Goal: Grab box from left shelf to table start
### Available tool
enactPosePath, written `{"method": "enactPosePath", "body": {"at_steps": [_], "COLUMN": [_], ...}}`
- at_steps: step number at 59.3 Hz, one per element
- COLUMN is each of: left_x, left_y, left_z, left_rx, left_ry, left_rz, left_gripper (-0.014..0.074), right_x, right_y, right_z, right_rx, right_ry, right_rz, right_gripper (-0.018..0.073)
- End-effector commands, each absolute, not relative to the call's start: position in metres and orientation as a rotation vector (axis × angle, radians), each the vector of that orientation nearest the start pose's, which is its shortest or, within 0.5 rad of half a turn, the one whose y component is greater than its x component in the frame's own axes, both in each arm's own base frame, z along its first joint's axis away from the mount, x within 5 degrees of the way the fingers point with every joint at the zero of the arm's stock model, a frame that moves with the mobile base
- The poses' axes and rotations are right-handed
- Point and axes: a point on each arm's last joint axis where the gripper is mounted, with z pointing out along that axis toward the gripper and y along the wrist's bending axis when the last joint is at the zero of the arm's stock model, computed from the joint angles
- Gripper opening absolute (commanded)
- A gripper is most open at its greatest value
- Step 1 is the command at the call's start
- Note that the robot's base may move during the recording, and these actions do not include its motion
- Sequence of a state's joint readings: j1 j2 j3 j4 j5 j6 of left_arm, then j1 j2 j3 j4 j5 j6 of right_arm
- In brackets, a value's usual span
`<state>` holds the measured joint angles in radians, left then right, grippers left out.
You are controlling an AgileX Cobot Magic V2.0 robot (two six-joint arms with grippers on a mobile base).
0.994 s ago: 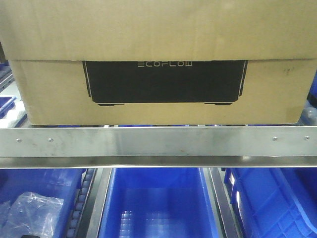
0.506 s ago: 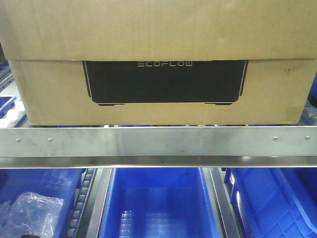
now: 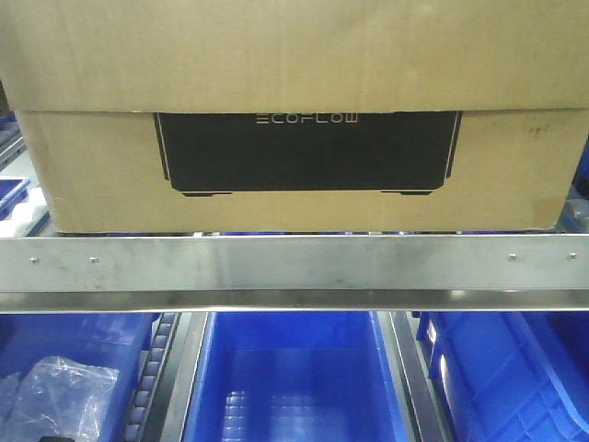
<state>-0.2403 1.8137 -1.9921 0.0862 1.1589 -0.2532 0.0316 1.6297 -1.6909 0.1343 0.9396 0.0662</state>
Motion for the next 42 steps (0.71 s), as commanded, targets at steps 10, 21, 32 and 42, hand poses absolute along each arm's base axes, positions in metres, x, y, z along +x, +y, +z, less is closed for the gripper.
{"method": "enactPosePath", "body": {"at_steps": [10,21,32,42], "left_x": [0.3733,0.3731,0.3731,0.3731], "left_y": [-0.0878,-0.0878,-0.0878,-0.0878], "left_z": [0.4231,0.4229,0.4229,0.4229], "left_rx": [-0.045,-0.045,-0.045,-0.045], "left_ry": [2.450,2.452,2.452,2.452], "left_rz": [-0.165,-0.164,-0.164,-0.164], "left_gripper": [-0.0085,-0.0085,-0.0085,-0.0086], "right_x": [0.3572,0.3576,0.3574,0.3574], "right_y": [0.0194,0.0192,0.0187,0.0187], "right_z": [0.4234,0.4218,0.4215,0.4215], "right_rx": [0.075,0.071,0.068,0.068], "right_ry": [2.242,2.254,2.258,2.258], "right_rz": [0.202,0.196,0.187,0.187], "right_gripper": [0.0445,0.0404,0.0238,0.0046]}}
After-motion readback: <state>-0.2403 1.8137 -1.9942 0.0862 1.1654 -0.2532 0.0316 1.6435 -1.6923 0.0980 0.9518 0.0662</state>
